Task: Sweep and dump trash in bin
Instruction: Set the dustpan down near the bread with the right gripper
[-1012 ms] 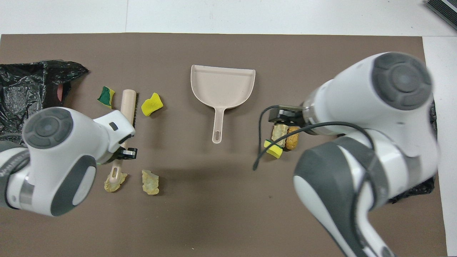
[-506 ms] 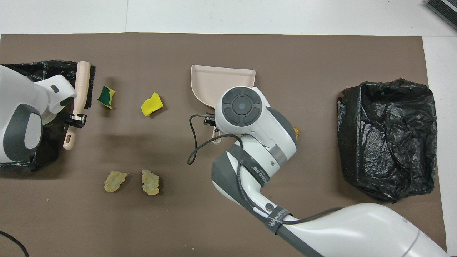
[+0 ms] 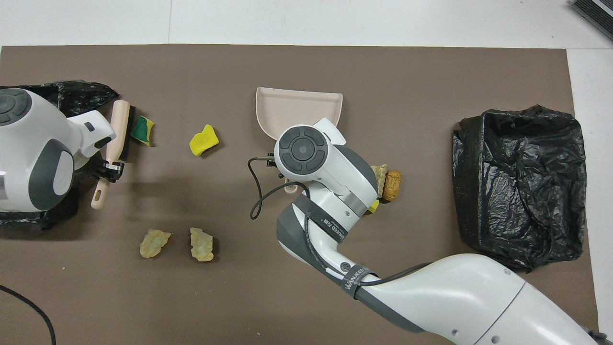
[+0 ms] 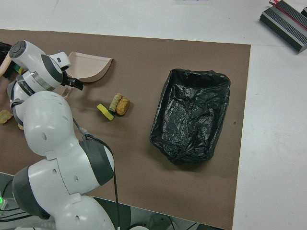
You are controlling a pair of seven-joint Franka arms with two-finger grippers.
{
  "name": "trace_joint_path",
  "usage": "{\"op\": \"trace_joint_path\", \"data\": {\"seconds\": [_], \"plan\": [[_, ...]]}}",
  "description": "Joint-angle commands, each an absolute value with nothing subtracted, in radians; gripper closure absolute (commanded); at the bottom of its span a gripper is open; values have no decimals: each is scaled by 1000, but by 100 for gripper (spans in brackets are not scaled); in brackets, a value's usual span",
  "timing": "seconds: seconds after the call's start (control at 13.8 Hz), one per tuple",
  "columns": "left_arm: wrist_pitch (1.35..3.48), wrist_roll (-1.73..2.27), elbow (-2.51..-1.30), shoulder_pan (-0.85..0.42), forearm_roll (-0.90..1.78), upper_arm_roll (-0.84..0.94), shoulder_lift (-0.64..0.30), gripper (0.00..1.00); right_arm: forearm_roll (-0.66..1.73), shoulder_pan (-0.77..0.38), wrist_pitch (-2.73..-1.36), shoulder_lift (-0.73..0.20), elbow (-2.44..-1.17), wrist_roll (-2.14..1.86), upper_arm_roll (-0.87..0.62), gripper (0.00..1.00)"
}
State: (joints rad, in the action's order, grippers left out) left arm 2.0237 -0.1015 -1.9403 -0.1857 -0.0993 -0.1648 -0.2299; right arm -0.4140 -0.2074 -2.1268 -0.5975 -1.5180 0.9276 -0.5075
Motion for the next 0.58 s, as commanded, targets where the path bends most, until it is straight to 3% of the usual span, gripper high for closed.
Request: {"op": "trace_joint_path", "data": {"seconds": [0.0, 0.14, 0.51], "plan": [[2014, -98, -1988, -244, -95, -137, -183, 100, -460, -203, -2121, -620, -1493, 911, -537, 35], [2010, -91, -1983, -245, -49, -82, -183, 100, -448, -202, -2123, -621, -1494, 914, -540, 100], [1915, 196, -1957, -244, -48, -51, -154, 100, -457, -201, -2106, -620, -1490, 888, -540, 100]]}}
